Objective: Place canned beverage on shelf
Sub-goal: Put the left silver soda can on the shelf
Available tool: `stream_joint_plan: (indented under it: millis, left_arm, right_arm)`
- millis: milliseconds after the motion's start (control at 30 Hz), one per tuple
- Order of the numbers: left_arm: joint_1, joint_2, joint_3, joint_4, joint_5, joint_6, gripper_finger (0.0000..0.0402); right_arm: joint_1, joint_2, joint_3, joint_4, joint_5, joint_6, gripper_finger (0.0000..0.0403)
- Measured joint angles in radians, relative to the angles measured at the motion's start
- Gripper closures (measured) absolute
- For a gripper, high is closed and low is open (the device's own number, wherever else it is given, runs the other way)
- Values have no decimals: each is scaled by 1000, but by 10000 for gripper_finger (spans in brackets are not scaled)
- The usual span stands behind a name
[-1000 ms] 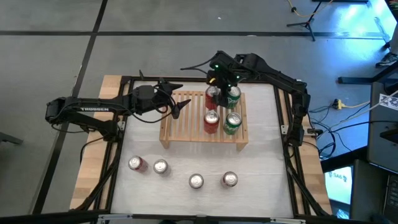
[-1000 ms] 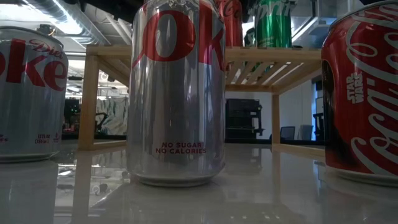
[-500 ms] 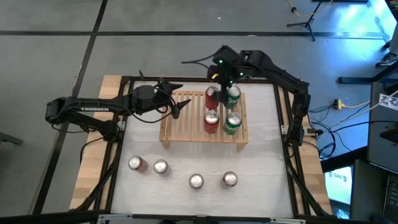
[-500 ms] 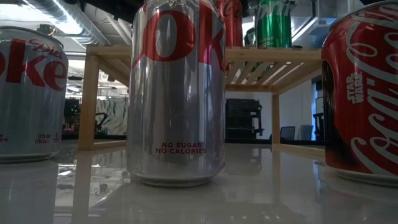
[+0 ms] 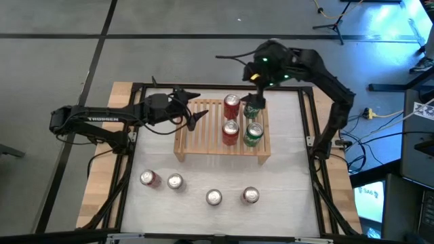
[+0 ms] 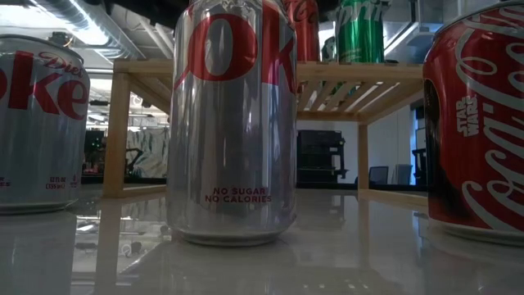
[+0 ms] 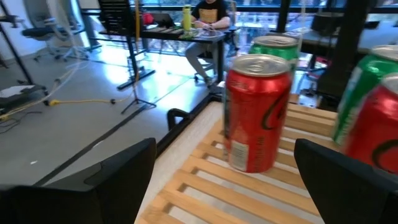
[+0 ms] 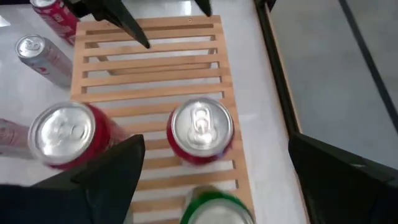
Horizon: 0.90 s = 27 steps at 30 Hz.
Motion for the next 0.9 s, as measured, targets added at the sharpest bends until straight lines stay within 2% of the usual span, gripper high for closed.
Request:
stream_joint_plan:
  millis: [367,533,700,800,900]
  left_arm:
    - [-145,-51,0,0,-18,2,29]
    - [-260,-77,1,-4,-100,-41,29]
    - [-388,-73,2,-75,-214,-117,29]
    - [-463,-72,2,-111,-265,-164,29]
    - [-539,-73,2,-126,-299,-206,29]
  right_arm:
    - [31,-84,-1,-89,4,22,10]
    - [114,-113,-1,-107,19,25,10]
    - [197,-144,-4,-128,130,60,10]
    - [239,-189,-57,-116,164,88,10]
    - [280,-263,-185,-49,192,124,10]
